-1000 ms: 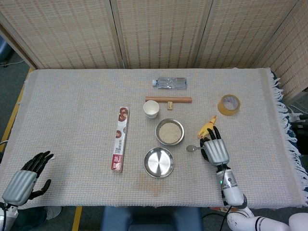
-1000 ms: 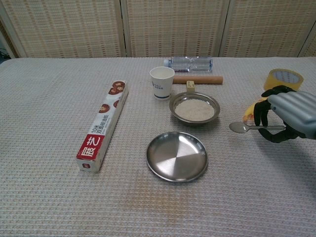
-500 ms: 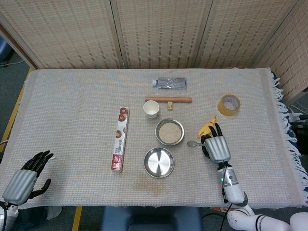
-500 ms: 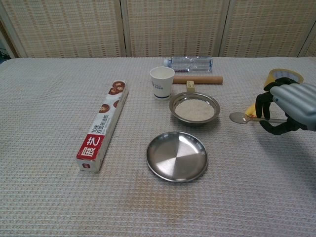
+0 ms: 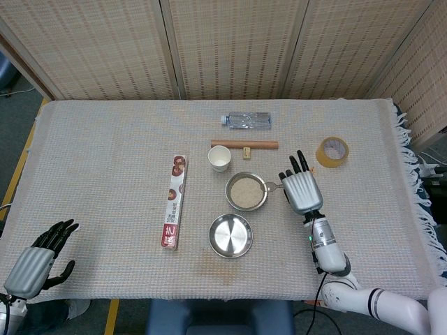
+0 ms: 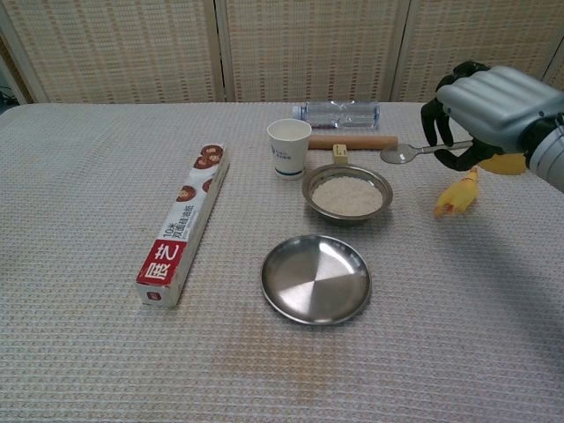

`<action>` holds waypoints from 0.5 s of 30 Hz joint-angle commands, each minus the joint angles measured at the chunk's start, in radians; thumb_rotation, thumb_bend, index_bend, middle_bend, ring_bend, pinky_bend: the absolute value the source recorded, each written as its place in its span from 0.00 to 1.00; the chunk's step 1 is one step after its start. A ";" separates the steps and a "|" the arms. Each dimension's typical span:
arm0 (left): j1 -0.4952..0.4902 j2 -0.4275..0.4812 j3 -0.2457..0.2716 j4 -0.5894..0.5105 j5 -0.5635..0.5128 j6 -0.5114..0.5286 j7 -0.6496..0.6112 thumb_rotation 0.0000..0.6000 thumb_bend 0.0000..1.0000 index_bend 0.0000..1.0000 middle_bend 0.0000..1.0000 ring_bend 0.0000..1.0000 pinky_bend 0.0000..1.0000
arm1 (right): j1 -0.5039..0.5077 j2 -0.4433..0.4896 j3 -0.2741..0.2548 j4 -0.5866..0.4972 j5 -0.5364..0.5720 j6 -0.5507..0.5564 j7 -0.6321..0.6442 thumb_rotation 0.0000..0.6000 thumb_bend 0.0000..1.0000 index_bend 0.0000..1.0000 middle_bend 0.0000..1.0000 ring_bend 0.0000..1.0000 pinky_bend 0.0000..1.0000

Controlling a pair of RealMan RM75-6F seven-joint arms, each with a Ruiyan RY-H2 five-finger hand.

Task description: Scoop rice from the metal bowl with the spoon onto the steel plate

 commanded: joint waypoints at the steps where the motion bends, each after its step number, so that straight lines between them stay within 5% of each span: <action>1: 0.000 0.000 0.000 0.000 0.001 0.000 -0.001 1.00 0.44 0.00 0.00 0.00 0.17 | 0.052 0.011 0.028 -0.027 0.056 -0.047 -0.079 1.00 0.39 0.91 0.56 0.11 0.00; 9: 0.000 0.007 -0.002 0.009 -0.008 0.000 -0.025 1.00 0.44 0.00 0.00 0.00 0.18 | 0.212 -0.059 0.011 0.029 0.299 -0.142 -0.455 1.00 0.40 0.91 0.56 0.11 0.00; 15: -0.002 0.010 0.000 0.013 0.000 0.002 -0.038 1.00 0.44 0.00 0.00 0.00 0.18 | 0.268 -0.094 -0.025 0.057 0.371 -0.123 -0.552 1.00 0.40 0.91 0.56 0.11 0.00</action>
